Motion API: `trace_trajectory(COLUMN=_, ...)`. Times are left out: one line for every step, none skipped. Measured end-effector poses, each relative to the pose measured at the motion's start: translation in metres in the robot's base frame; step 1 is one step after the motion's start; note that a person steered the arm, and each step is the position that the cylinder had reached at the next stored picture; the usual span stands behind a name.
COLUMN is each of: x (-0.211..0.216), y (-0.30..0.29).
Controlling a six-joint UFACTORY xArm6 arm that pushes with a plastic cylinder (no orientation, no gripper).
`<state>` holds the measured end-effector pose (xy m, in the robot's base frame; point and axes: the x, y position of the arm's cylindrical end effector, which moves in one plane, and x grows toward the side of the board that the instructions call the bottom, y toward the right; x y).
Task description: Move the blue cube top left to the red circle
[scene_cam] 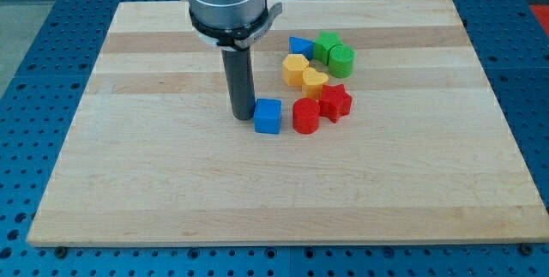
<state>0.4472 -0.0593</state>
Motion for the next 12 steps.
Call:
trace_trajectory(x=-0.002, y=-0.001)
trace_trajectory(x=-0.012, y=-0.014)
trace_trajectory(x=-0.015, y=-0.030)
trace_trajectory(x=0.001, y=-0.033)
trace_trajectory(x=0.022, y=-0.033)
trace_trajectory(x=0.036, y=-0.031)
trace_trajectory(x=0.036, y=-0.025)
trace_trajectory(x=0.036, y=-0.011)
trace_trajectory(x=0.036, y=-0.005)
trace_trajectory(x=0.036, y=-0.003)
trace_trajectory(x=0.035, y=0.001)
trace_trajectory(x=0.034, y=0.009)
